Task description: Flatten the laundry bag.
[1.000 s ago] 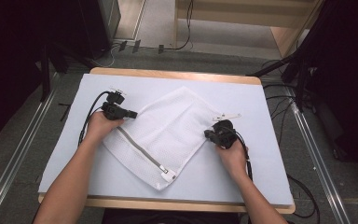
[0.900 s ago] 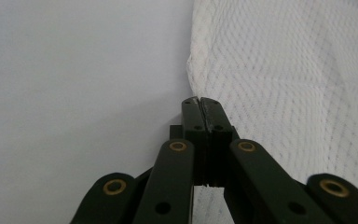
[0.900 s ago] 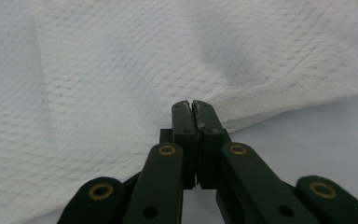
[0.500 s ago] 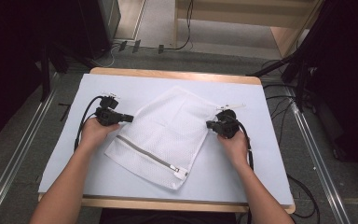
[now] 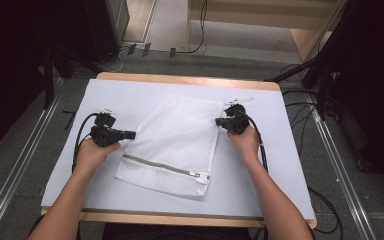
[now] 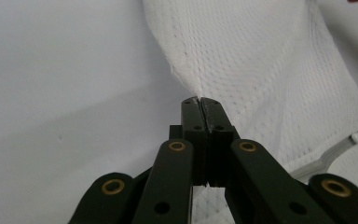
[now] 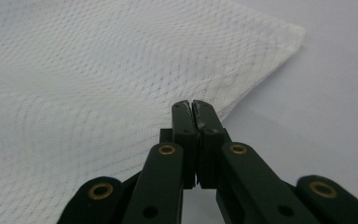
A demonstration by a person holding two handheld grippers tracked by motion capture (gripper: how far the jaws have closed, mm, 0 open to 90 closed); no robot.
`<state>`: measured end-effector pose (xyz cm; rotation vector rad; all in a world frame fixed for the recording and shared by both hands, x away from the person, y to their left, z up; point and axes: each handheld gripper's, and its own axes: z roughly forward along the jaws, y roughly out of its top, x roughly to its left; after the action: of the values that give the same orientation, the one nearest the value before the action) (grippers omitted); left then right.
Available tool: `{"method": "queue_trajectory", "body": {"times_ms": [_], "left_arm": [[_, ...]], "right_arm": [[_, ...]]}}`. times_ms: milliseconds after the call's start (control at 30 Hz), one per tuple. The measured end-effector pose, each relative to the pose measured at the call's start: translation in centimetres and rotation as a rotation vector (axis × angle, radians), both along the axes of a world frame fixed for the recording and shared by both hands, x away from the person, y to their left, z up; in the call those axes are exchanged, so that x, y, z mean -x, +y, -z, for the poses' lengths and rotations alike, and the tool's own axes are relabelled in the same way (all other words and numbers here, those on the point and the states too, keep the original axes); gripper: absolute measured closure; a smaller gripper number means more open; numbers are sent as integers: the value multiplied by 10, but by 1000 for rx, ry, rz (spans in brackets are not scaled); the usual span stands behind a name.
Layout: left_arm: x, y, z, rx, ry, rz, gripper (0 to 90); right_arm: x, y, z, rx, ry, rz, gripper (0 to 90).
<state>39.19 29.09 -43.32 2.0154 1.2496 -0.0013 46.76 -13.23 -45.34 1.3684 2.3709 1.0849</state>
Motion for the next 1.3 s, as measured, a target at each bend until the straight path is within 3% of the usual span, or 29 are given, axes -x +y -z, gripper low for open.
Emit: {"method": "queue_trajectory", "body": {"times_ms": [167,333,500,667,867,933,1000,1033,1133,1300], "left_arm": [[-1,-7,6,-10,14,32,895],[-12,-3,0,-15,-32,13,710],[-44,-7,-7,-28,-52,2,612],[-77,-22,-1,-63,-59,12,589],[-108,-34,11,-61,-18,0,576],[-114,-36,13,-40,-15,-12,573],[-120,-39,15,-55,-15,-21,569],[-124,-41,18,-58,7,-21,563],[-128,-45,19,-33,-8,-32,607],[-131,-48,26,12,39,-39,882]], "right_arm": [[-2,-6,3,11,35,1,896],[1,-9,9,18,51,0,840],[7,-13,6,-1,42,-2,795],[14,-13,2,-12,28,-16,782],[19,-12,1,-9,21,-24,778],[21,-12,2,-5,21,-25,778],[23,-12,2,6,21,-28,778],[23,-12,2,6,19,-29,778],[26,-14,3,7,19,-25,778],[27,-17,4,10,25,-21,778]]}}
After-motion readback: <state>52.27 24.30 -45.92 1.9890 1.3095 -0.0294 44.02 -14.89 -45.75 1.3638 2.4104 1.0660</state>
